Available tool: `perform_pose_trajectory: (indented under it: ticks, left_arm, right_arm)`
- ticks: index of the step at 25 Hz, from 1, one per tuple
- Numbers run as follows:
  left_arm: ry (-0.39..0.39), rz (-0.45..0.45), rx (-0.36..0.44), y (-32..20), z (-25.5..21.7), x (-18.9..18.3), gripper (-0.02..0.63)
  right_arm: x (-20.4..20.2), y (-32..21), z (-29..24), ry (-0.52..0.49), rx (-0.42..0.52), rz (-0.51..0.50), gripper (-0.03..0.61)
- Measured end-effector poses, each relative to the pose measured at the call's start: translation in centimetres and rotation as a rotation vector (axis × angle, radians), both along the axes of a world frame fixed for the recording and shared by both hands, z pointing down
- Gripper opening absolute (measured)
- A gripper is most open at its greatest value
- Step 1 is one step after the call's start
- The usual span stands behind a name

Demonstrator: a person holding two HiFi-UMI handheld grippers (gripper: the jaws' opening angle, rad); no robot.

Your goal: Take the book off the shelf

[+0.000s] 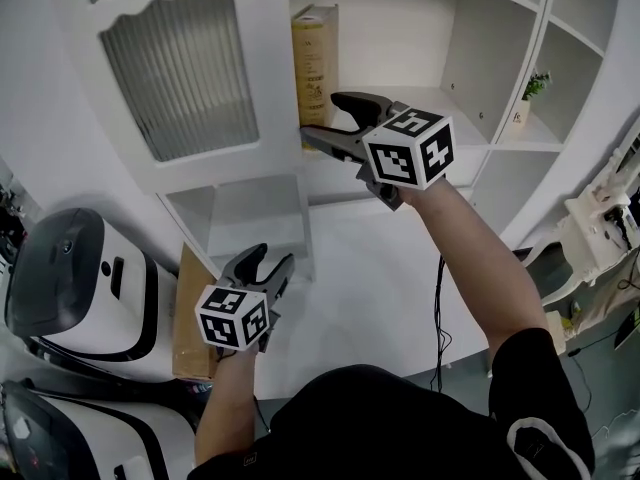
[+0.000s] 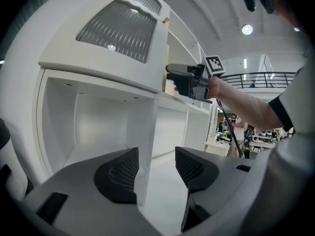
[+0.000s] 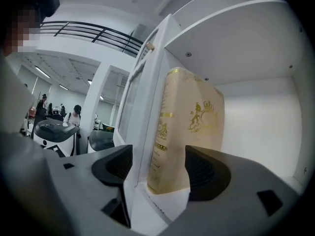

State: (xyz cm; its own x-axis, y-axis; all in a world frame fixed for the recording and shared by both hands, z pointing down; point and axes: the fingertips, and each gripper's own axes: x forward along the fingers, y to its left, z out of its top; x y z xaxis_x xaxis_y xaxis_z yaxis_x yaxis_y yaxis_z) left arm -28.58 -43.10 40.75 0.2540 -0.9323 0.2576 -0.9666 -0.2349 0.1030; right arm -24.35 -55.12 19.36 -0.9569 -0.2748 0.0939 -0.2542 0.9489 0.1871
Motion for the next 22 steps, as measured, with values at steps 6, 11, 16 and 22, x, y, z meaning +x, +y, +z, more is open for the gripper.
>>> perform_pose_trajectory:
  ticks: [6, 11, 16, 22]
  left_arm:
    - [0.018, -0.016, -0.002, 0.5, 0.3, -0.6, 0.23]
    - [0.034, -0.049, -0.012, 1.0, 0.8, -1.9, 0.221]
    - [0.039, -0.063, -0.012, 1.1, 0.8, -2.4, 0.213]
    - [0.041, -0.073, -0.018, 1.1, 1.0, -2.7, 0.209]
  right_arm:
    - [-0.2, -1.3, -0.2, 0.002, -0.105, -0.093, 0.348]
    - [0.1, -2.5, 0.1, -0.011, -0.155, -0.098, 0.348]
    - [-1.3, -3.1, 1.0, 0.064, -0.031, -0.003, 0.29]
    - [-0.7, -2.8, 1.0, 0.064, -0.008, -0.011, 0.228]
